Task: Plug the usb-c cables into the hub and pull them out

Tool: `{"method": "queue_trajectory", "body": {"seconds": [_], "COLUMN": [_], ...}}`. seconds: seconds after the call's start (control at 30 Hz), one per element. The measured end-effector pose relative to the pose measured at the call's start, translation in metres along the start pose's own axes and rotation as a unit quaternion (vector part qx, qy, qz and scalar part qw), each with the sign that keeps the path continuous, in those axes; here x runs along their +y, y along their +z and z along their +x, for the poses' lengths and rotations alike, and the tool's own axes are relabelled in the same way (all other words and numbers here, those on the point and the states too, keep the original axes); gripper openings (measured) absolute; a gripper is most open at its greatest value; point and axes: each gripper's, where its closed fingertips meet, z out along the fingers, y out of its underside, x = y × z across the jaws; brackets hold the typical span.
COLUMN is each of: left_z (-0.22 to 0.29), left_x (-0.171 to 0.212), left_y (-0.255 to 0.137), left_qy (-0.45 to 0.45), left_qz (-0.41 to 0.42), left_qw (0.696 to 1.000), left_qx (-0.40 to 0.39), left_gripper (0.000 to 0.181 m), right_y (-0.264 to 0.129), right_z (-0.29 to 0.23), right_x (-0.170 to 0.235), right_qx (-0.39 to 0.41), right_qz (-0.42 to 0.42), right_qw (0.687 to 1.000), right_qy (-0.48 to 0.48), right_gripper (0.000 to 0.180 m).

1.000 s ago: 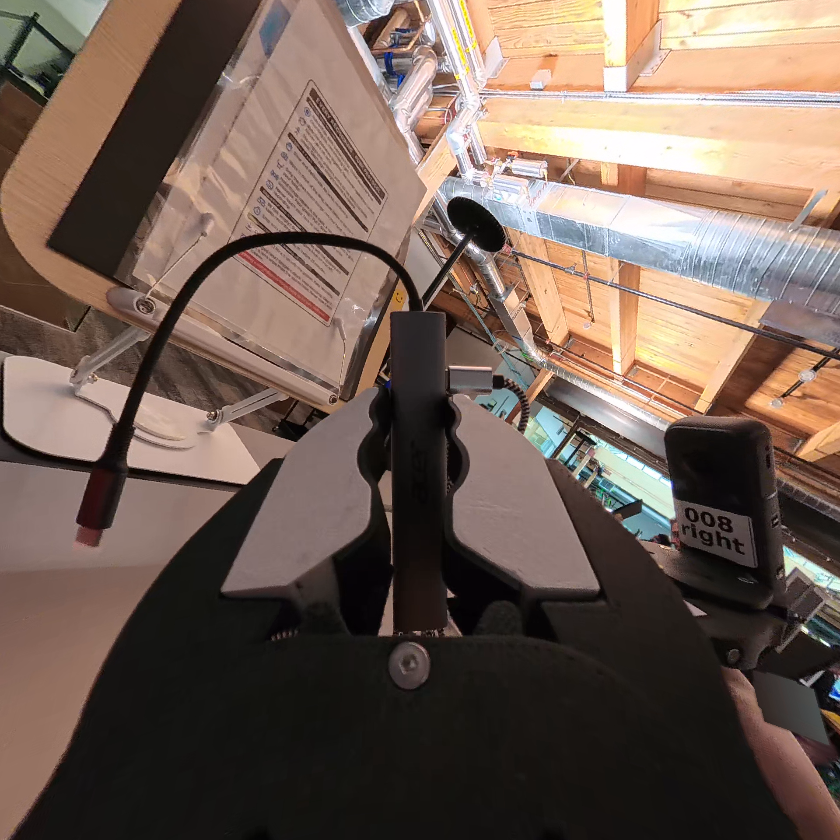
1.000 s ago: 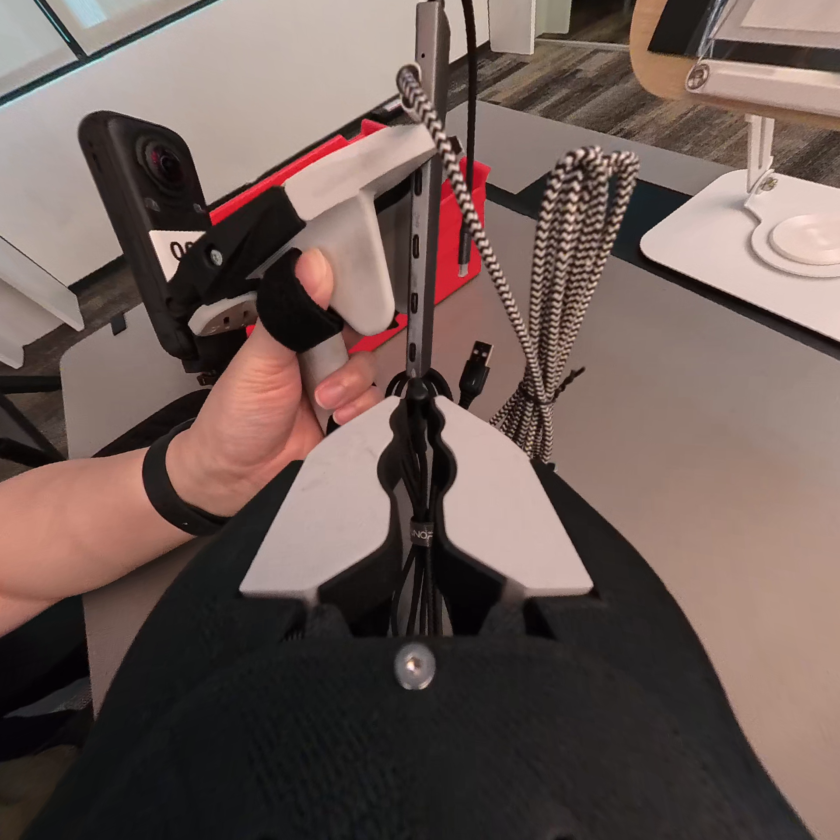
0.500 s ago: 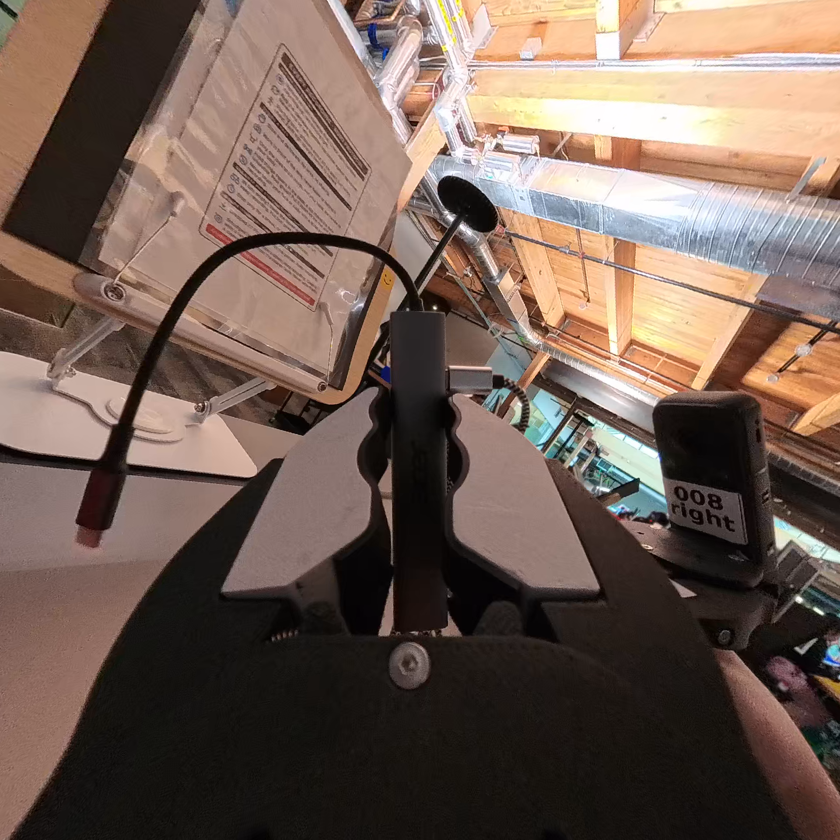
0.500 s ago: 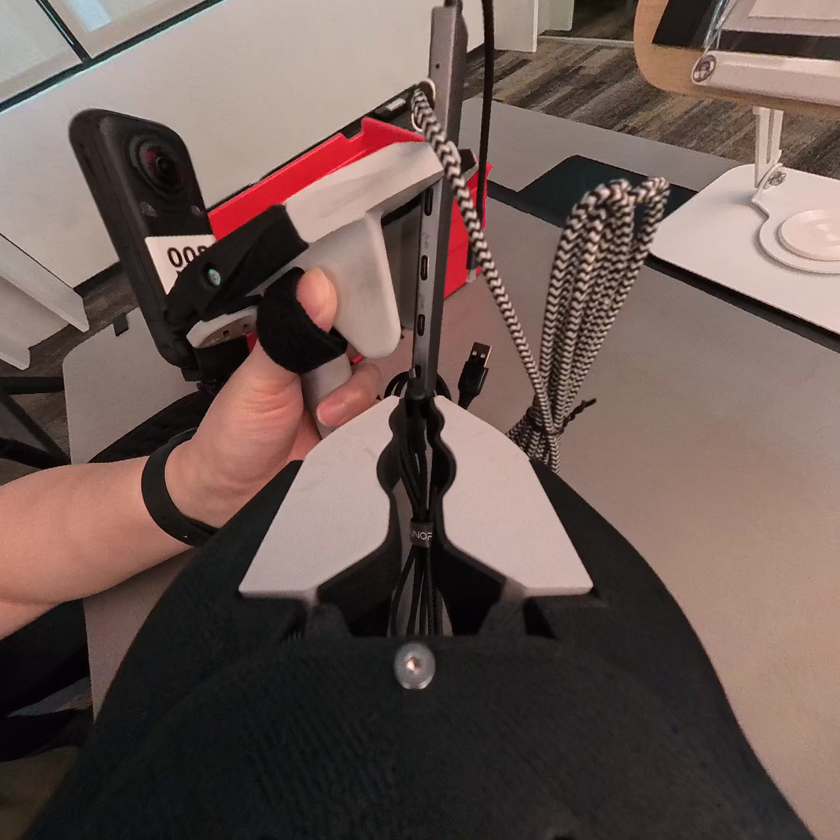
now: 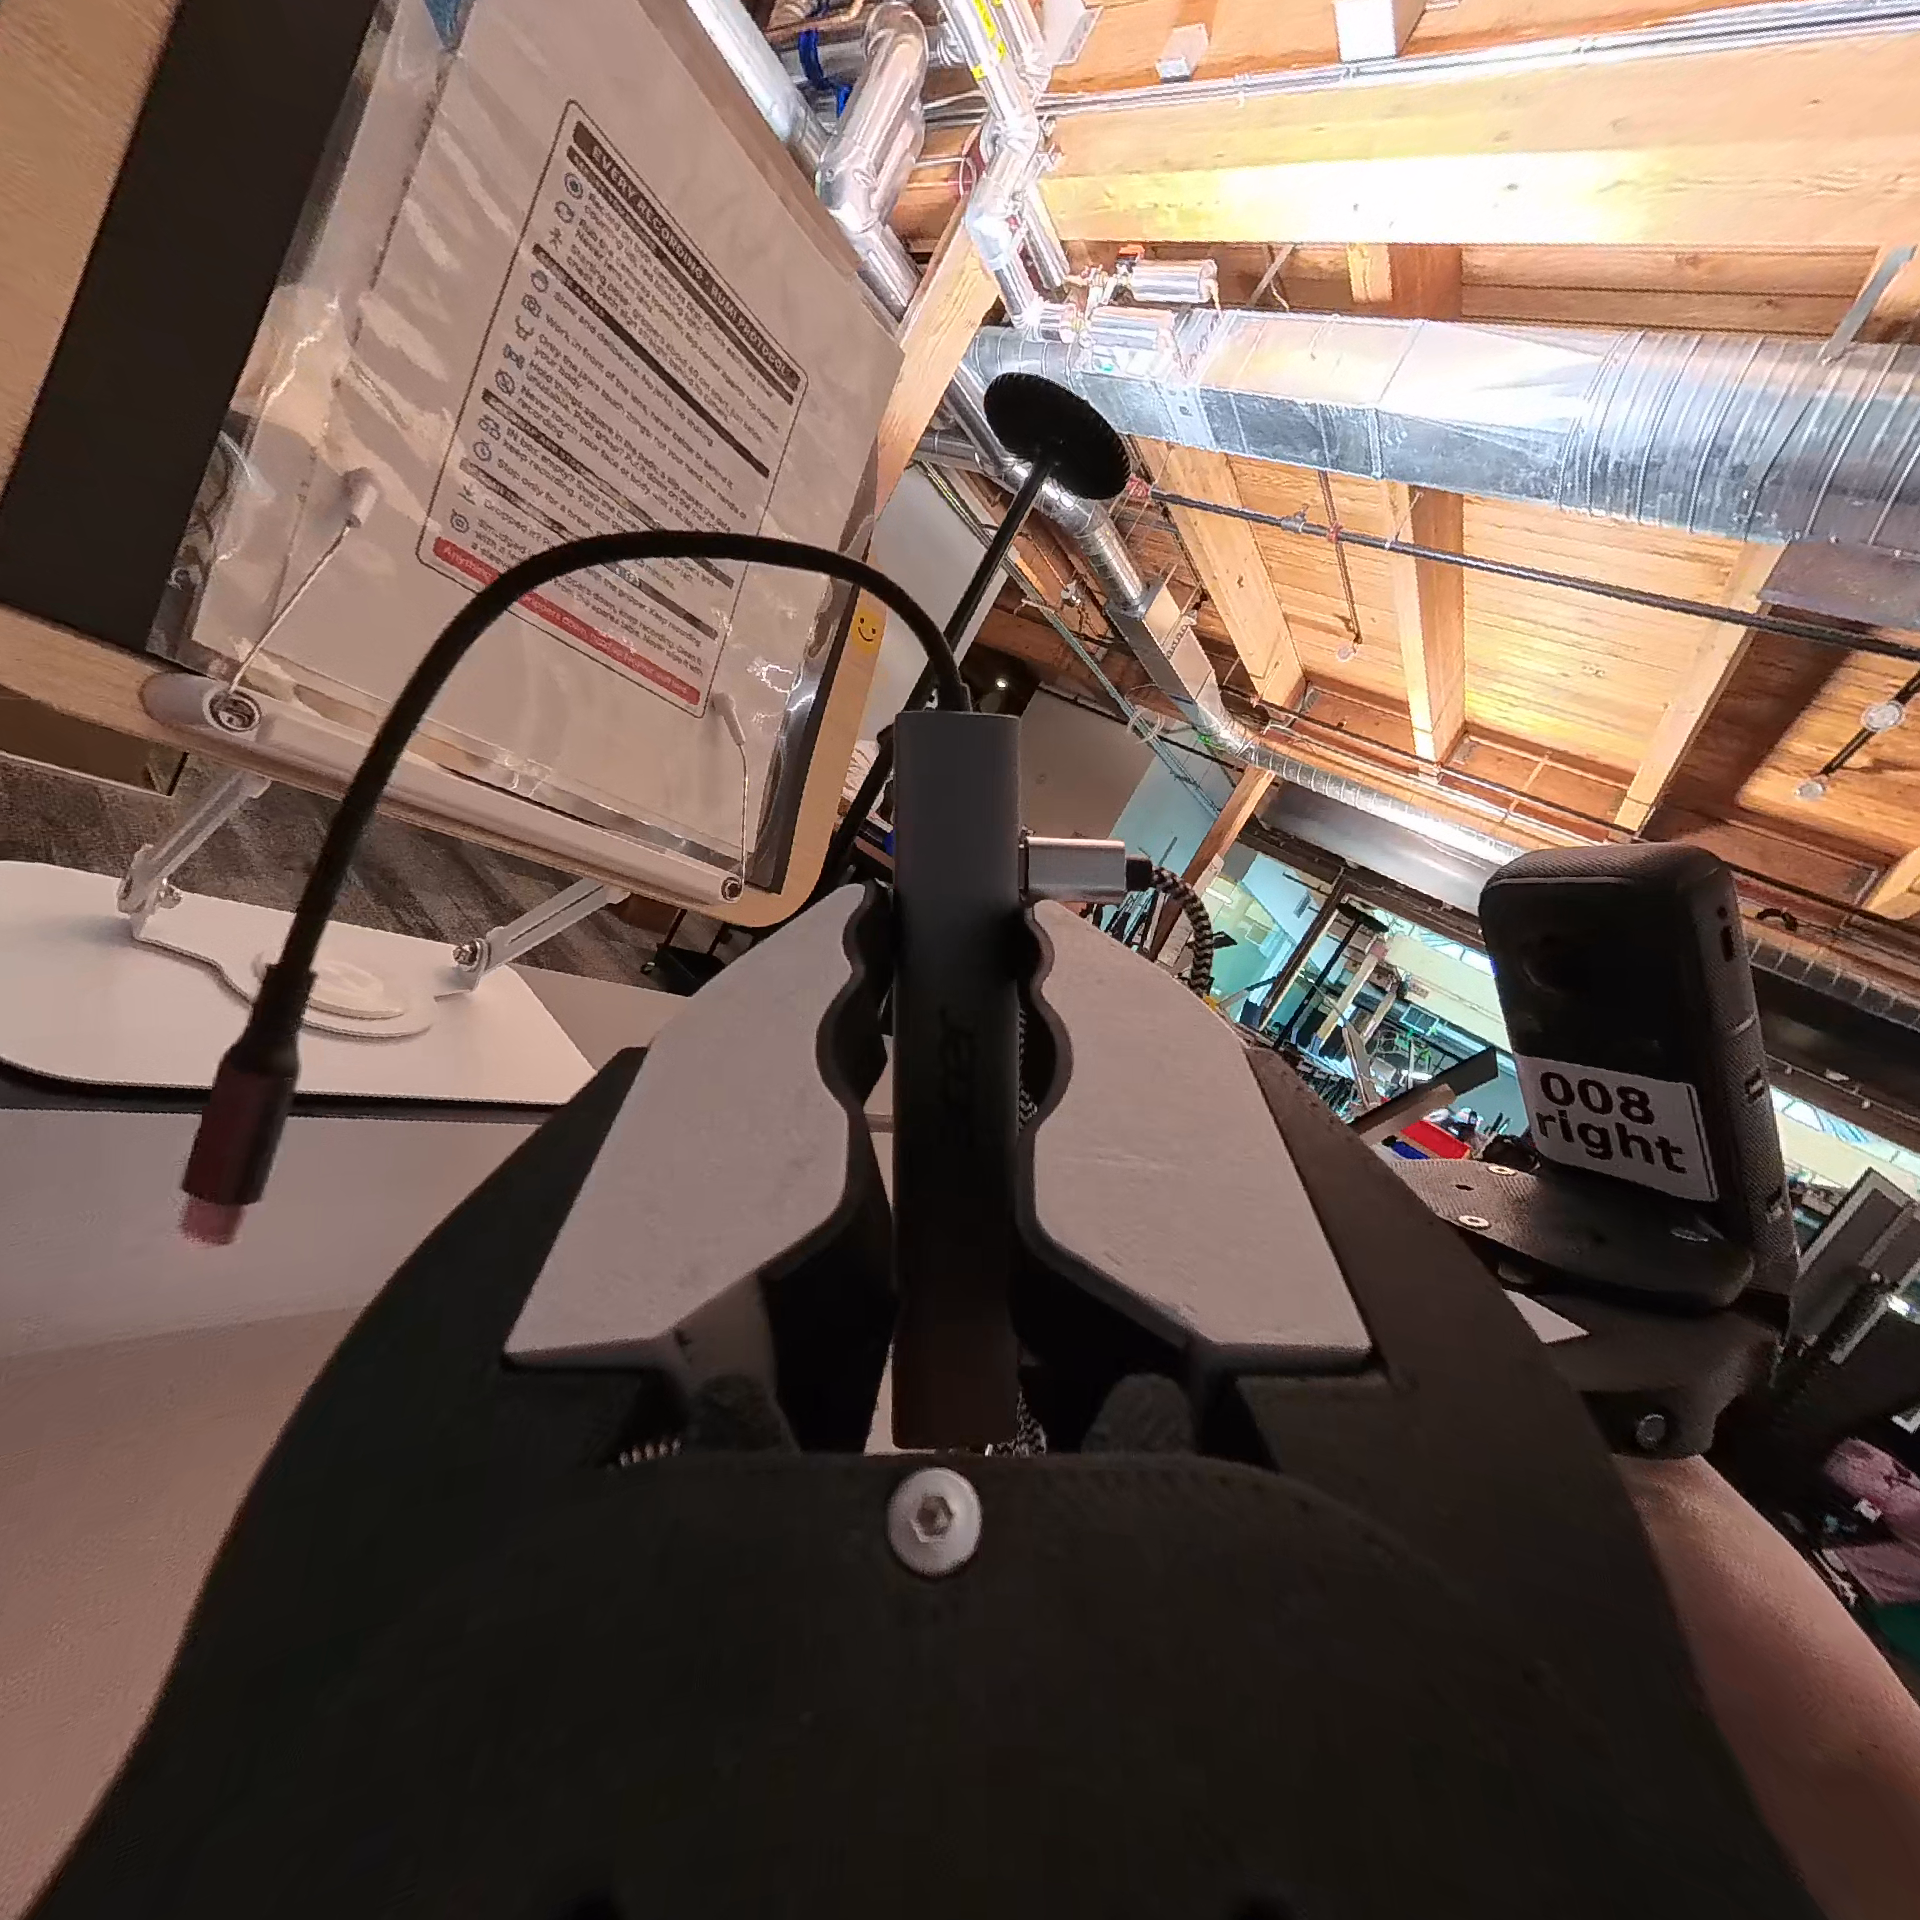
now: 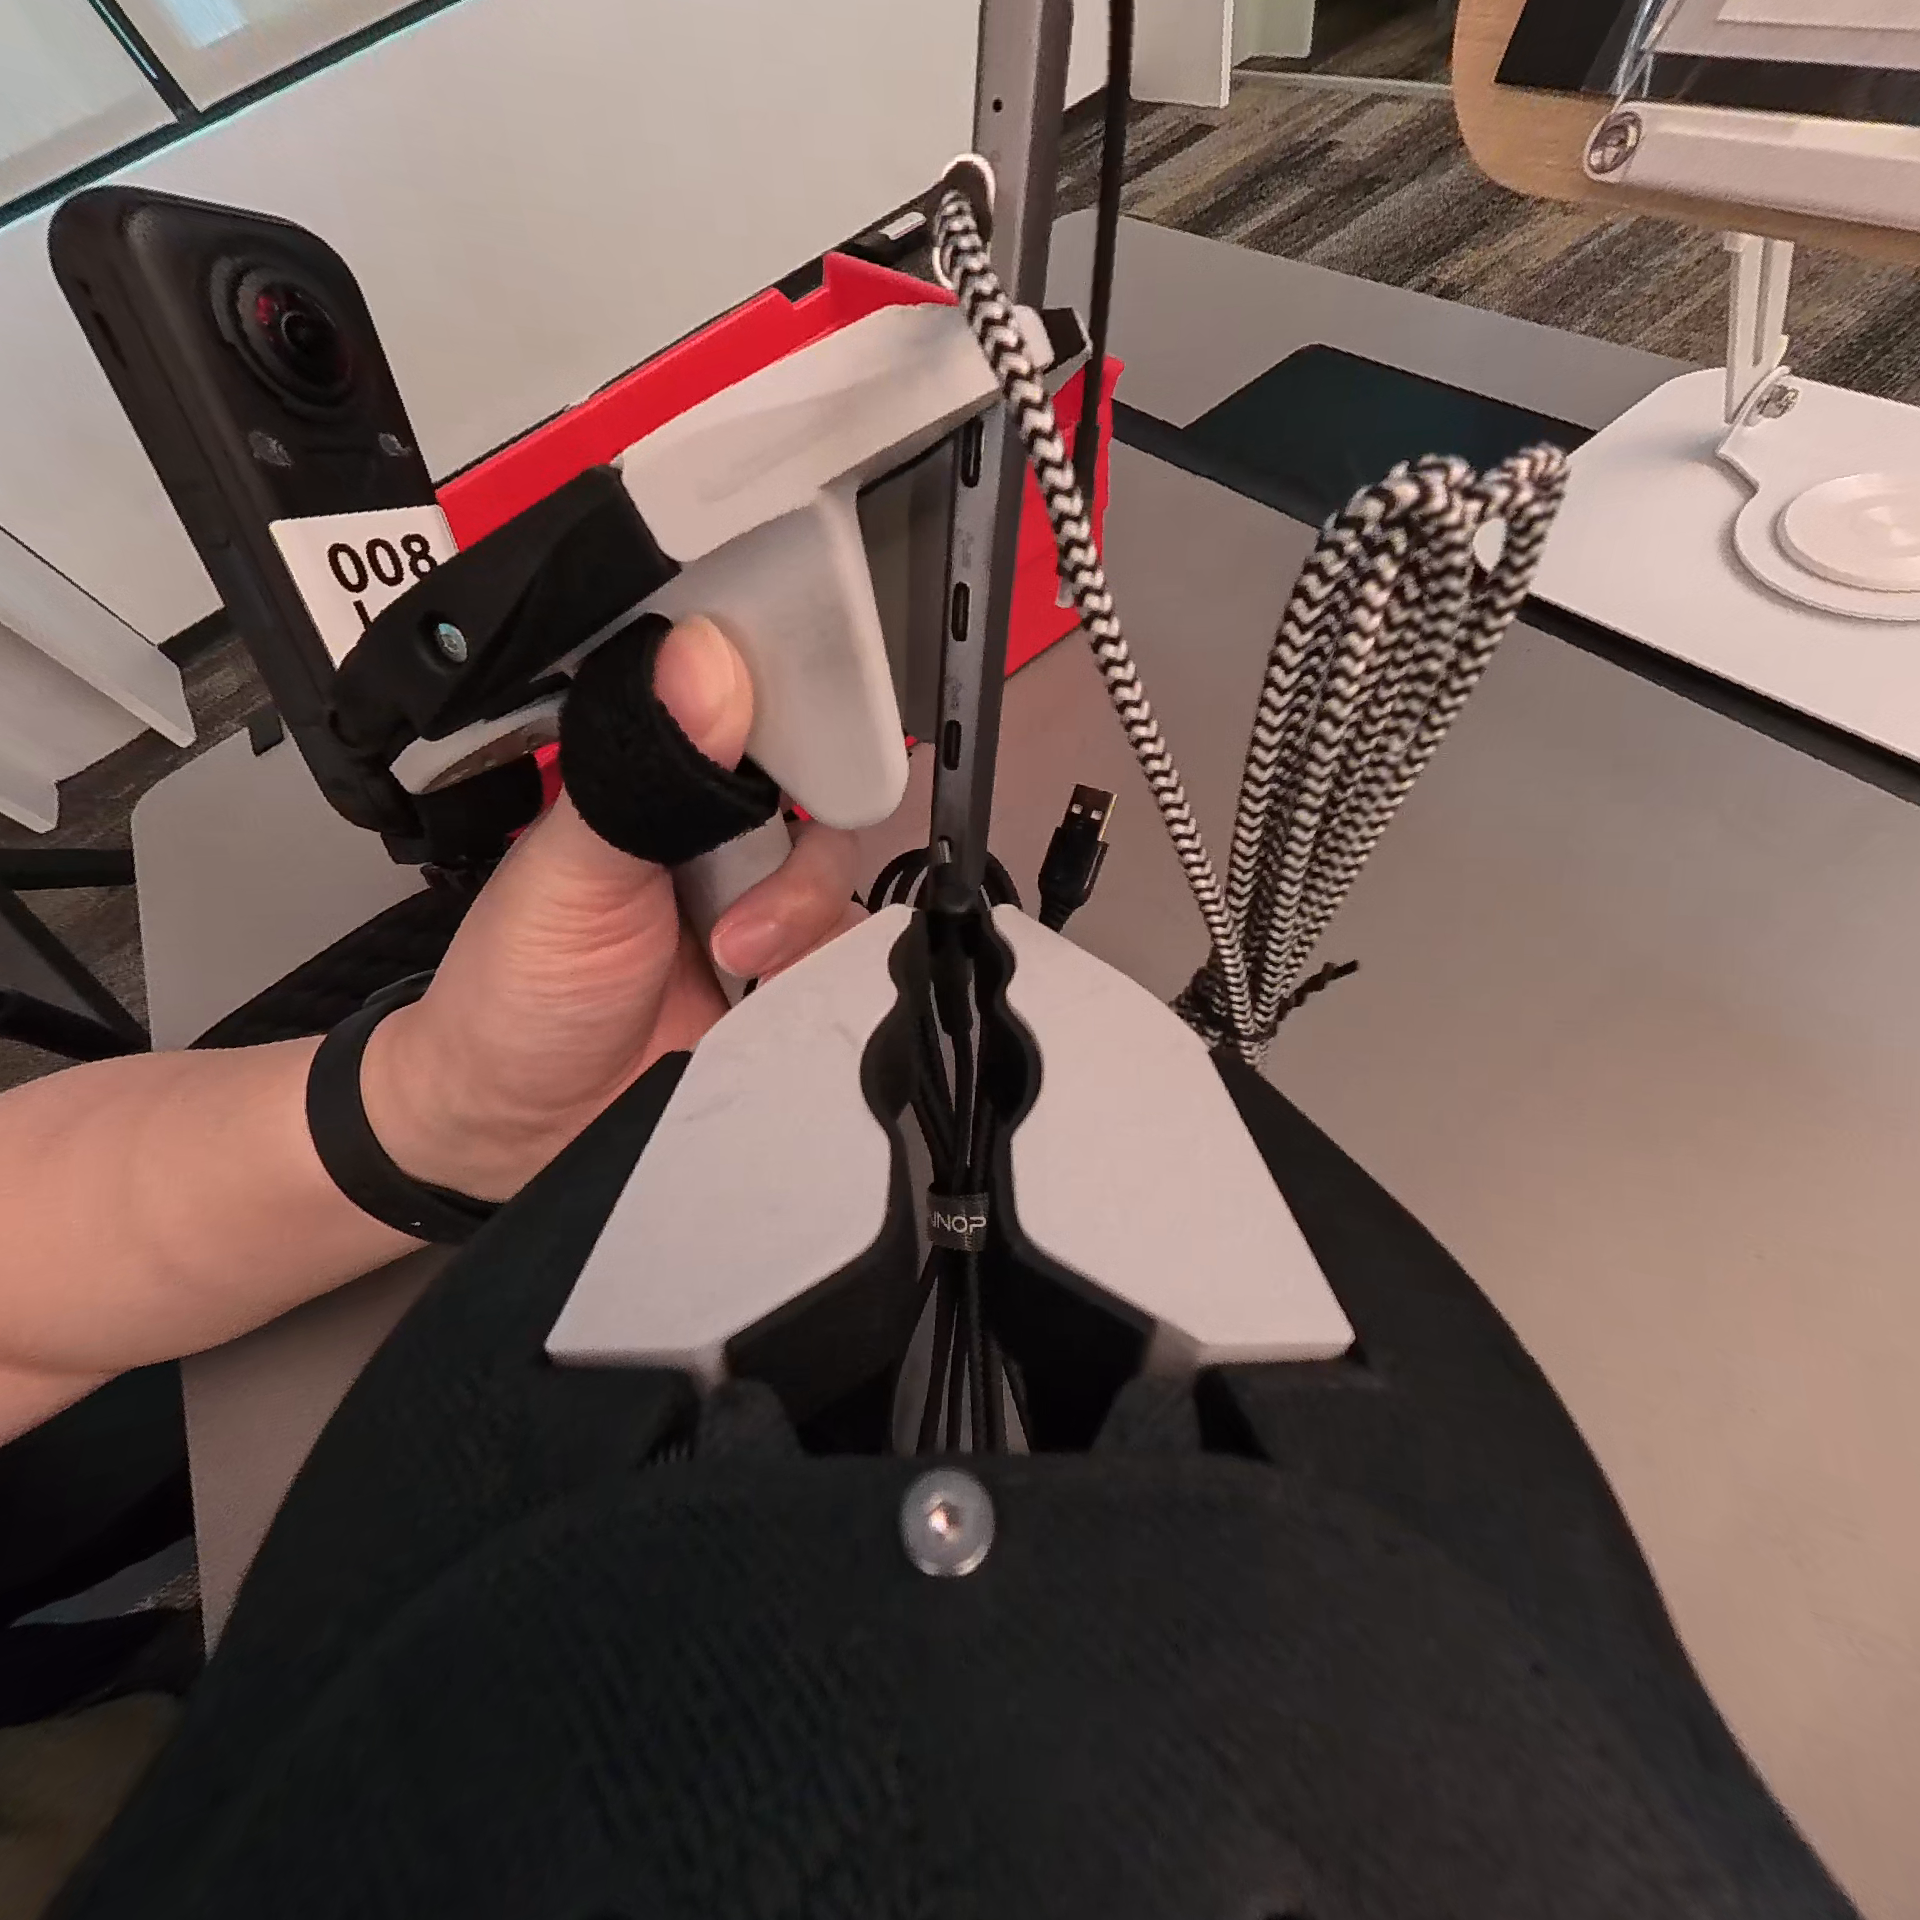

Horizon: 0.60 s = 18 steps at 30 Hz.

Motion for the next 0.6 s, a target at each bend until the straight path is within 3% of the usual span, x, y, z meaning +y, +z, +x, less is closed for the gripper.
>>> {"method": "queue_trajectory", "body": {"seconds": [0.03, 0.4, 0.6], "left_z": [0.0, 0.003, -0.005], "left_x": [0.0, 0.008, 0.015], "left_y": [0.0, 0.002, 0.002], "left_qy": [0.0, 0.052, 0.026], "left_qz": [0.0, -0.016, -0.026], "left_qw": [1.0, 0.998, 0.999], "left_qx": [0.0, -0.017, -0.039], "left_gripper": [0.023, 0.022, 0.022], "right_y": [0.0, 0.004, 0.007], "right_z": [0.0, 0.006, 0.007], "right_x": [0.0, 0.006, 0.011], "right_qx": [0.0, -0.002, -0.006], "right_qz": [0.0, -0.01, -0.028], "right_qw": [1.0, 1.0, 0.999], "right_qy": [0.0, 0.02, 0.028], "right_gripper": [0.007, 0.007, 0.007]}}
